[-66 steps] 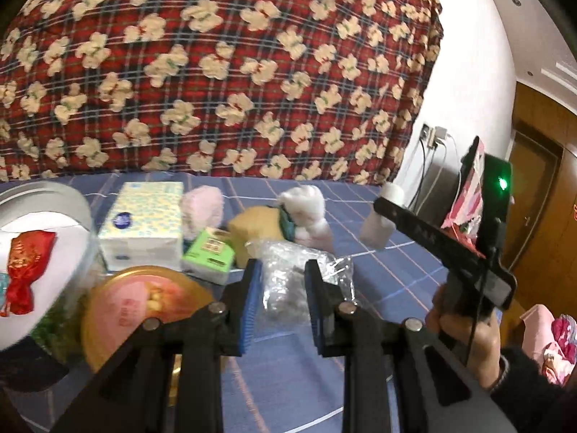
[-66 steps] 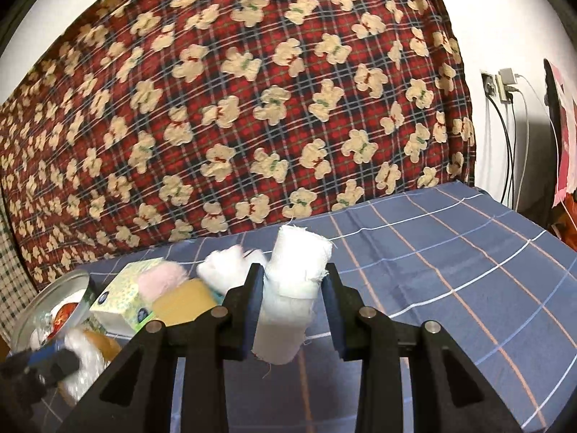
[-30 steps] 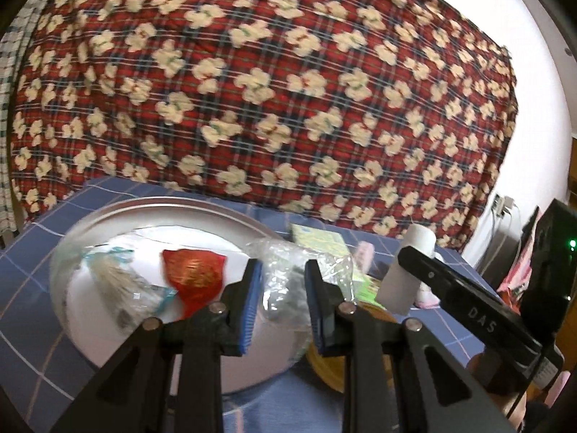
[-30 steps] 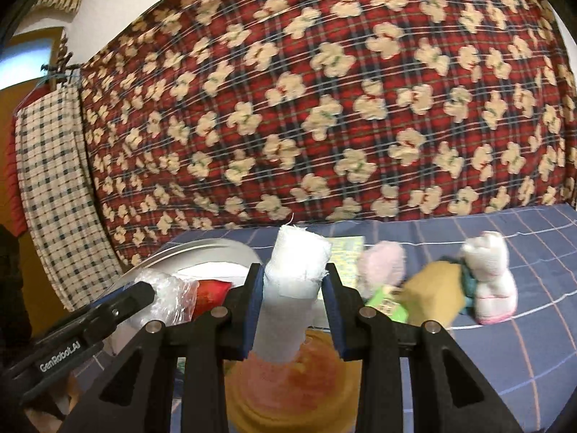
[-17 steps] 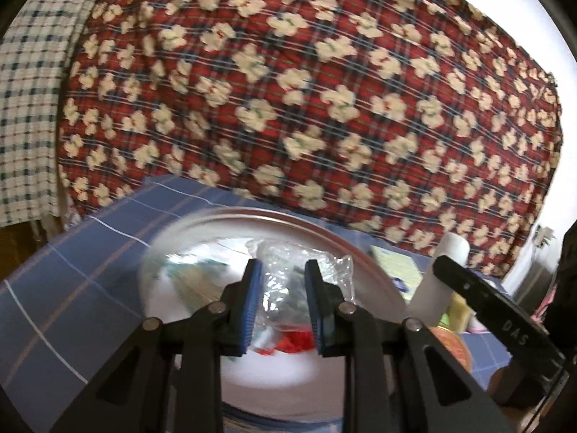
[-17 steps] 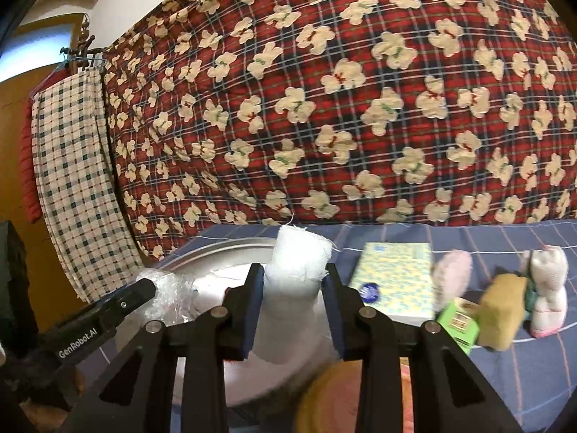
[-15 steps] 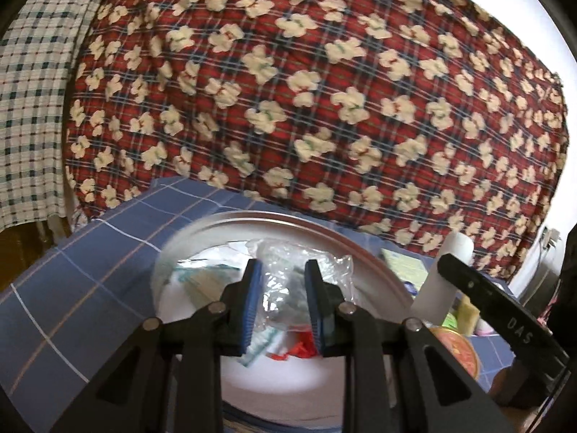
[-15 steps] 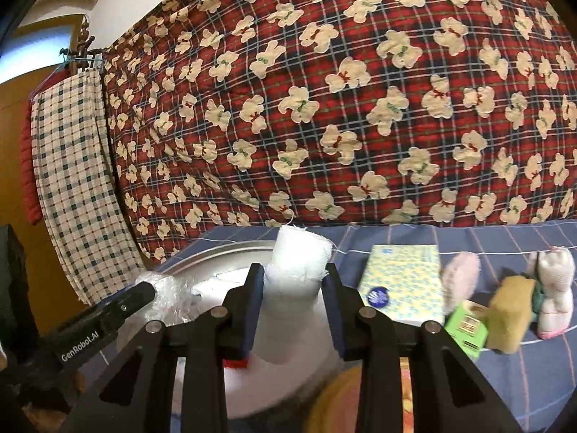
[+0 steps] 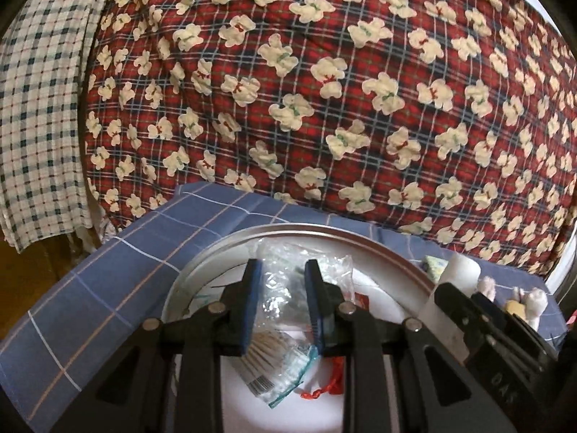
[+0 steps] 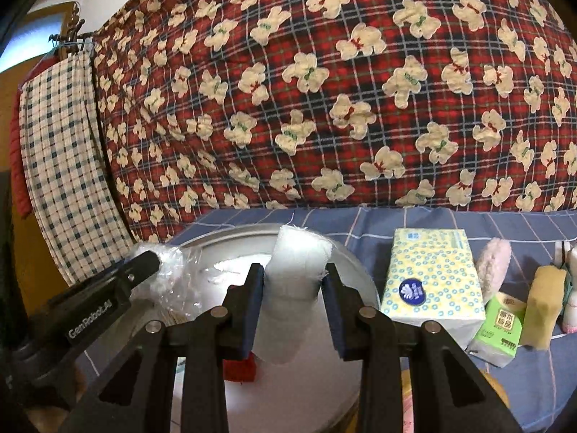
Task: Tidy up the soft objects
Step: 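Lower the clear bag into the tin and open the left gripper while the right carries the roll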
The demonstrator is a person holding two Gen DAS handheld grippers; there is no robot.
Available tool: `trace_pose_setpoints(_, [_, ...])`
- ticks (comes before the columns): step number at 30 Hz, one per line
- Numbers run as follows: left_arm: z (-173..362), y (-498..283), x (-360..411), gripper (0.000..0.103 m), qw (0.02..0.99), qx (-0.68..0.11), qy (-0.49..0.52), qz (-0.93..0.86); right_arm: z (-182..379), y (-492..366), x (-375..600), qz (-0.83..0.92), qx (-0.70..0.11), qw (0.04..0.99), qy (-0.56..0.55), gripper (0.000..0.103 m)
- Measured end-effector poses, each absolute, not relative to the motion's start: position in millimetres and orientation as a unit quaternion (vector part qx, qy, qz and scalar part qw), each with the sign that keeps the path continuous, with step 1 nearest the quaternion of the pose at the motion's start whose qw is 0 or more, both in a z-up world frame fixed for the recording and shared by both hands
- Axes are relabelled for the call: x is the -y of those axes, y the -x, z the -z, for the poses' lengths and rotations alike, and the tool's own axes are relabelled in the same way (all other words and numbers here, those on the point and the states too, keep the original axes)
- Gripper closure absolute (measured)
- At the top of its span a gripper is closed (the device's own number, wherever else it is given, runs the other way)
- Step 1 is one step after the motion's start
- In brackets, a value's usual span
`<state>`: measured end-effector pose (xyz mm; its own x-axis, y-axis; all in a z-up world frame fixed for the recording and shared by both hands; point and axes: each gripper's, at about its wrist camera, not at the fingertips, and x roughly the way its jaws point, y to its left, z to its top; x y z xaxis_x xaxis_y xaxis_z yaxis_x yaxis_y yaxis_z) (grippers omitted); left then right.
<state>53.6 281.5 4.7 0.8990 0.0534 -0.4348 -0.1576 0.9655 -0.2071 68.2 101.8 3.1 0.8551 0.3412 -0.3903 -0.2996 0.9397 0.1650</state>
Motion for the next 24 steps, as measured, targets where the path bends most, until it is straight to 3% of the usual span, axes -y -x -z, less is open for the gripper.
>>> trace_pose_setpoints(22, [8,-59,-273,0.078,0.965,-0.230,0.080,-0.098,12,-75,-109,-0.190,-0.230,0.954,-0.036,0.066])
trace_pose_setpoints(24, [8,-59,-273,0.072,0.965,-0.228,0.077,-0.101,12,-76,-109,-0.193,-0.232,0.953,-0.037,0.054])
